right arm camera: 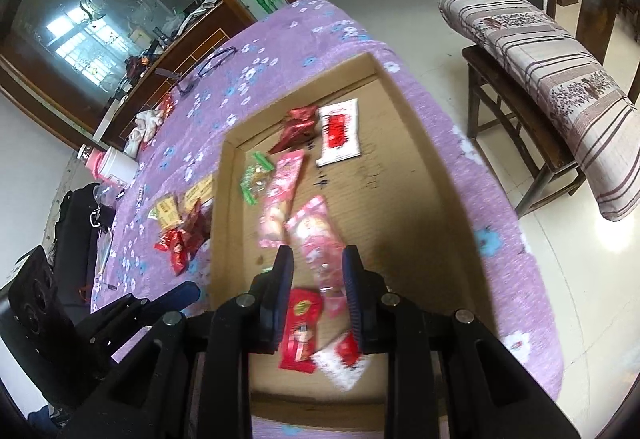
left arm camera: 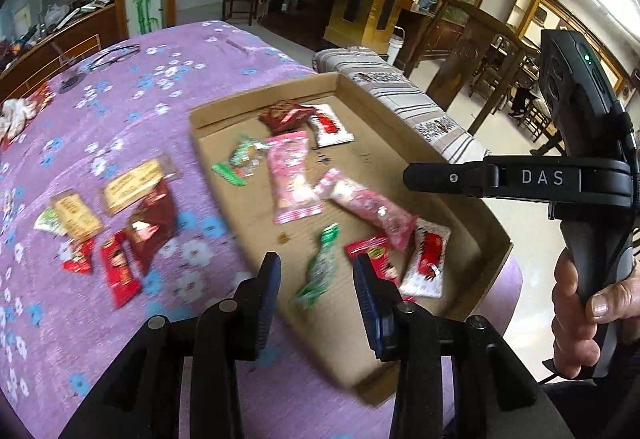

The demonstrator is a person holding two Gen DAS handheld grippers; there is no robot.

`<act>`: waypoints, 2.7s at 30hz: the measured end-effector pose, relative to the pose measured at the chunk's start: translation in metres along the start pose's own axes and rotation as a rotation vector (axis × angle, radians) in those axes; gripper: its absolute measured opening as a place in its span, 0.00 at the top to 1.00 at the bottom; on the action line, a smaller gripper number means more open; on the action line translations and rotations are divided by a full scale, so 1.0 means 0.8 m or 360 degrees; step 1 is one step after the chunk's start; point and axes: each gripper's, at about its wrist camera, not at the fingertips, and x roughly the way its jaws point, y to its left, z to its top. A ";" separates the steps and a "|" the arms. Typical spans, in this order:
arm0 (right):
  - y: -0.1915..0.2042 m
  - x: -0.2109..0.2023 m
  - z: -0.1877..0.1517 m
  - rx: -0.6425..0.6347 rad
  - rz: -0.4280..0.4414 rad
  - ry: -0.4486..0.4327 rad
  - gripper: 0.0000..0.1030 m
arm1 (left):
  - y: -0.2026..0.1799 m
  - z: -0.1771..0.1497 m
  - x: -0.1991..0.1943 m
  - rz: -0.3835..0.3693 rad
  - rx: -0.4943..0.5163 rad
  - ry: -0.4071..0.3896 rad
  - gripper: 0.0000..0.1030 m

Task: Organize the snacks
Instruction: 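Move both open grippers back over the snack pile on the table, then grasp yellow biscuit packet with right gripper while left grasps green-white candy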

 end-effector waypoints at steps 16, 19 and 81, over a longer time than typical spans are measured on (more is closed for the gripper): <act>0.144 0.066 -0.014 -0.0232 0.0164 0.0168 0.69 | 0.139 -0.069 -0.067 0.0165 -0.0325 -0.0022 0.62; 0.182 0.085 -0.007 -0.0321 0.0193 0.0211 0.69 | 0.163 -0.088 -0.080 0.0201 -0.0391 -0.0025 0.62; 0.177 0.030 -0.076 -0.0421 0.0229 0.0161 0.70 | 0.352 -0.021 0.002 0.0333 -0.1061 0.0161 0.68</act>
